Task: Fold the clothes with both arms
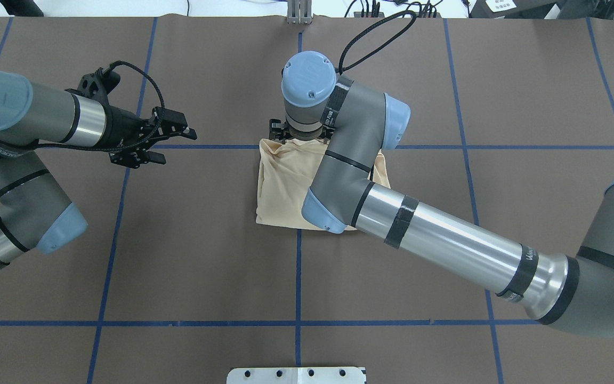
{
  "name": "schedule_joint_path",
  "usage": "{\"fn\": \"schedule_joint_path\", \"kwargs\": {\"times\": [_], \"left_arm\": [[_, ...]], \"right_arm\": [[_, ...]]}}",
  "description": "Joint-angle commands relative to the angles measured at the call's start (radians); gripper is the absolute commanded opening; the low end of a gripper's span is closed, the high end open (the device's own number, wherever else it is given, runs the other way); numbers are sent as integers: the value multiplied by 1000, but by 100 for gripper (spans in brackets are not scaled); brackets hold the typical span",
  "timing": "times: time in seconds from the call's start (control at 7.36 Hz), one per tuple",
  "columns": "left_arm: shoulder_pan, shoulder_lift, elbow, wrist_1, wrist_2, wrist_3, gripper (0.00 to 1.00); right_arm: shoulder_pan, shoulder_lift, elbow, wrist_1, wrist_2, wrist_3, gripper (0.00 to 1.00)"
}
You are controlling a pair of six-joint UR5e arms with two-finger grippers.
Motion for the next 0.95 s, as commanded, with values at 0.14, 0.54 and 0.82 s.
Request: {"fn": "schedule_joint_path", "kwargs": {"times": [0.14, 0.54, 0.82], "left_arm": [[-14, 0, -1, 2, -15, 1, 99], [-21, 0, 1, 2, -15, 1, 99], [-38, 5, -1, 2, -26, 10, 99]], "right_arm": [[2, 12, -135, 160, -41, -9, 100], [20, 24, -171, 243, -68, -5, 100], [74, 49, -145, 228, -4, -6, 100]]}}
